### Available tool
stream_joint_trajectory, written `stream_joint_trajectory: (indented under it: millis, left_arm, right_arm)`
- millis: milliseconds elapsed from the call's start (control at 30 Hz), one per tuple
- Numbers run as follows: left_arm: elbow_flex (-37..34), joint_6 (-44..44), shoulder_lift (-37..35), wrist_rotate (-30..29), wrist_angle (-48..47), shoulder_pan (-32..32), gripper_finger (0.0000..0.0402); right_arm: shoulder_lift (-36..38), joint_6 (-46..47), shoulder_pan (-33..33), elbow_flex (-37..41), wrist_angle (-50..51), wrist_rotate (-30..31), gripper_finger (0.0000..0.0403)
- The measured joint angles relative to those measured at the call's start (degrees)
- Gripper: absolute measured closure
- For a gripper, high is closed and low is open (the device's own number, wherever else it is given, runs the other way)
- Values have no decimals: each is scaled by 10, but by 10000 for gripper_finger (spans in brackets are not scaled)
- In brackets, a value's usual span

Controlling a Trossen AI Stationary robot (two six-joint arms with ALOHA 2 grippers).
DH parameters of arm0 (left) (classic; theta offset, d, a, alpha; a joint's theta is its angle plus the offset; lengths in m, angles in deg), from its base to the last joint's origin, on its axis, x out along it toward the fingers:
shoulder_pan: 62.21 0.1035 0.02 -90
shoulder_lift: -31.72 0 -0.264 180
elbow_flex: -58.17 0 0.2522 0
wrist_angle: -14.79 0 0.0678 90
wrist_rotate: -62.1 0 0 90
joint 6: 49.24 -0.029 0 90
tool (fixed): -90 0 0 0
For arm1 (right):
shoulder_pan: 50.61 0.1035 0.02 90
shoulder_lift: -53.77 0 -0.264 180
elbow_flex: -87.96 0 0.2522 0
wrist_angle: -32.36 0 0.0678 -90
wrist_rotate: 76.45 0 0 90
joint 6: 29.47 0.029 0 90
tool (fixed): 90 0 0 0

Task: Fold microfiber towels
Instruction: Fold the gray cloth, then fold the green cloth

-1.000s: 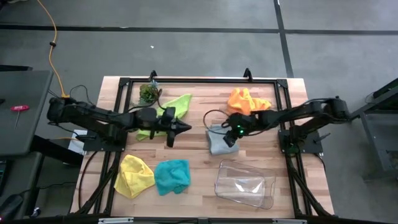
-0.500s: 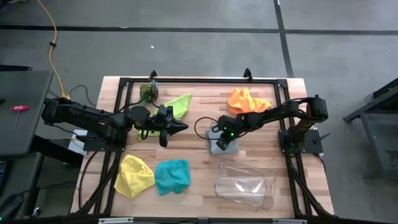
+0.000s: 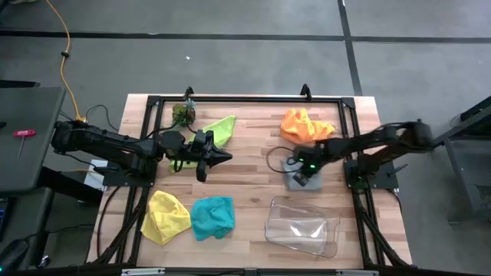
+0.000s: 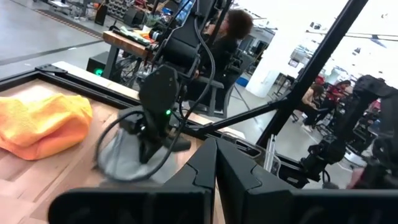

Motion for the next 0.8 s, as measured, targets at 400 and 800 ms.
stream_joint_trajectory:
  millis: [400,800]
  left_arm:
    - [0,-26,0,2,-1,6,401]
    - [0,-46,0,-16,1,6,401]
  right_arm:
    - [162,88,-2,80,195,-6,403]
    - [196,76,-2,16,263,32,403]
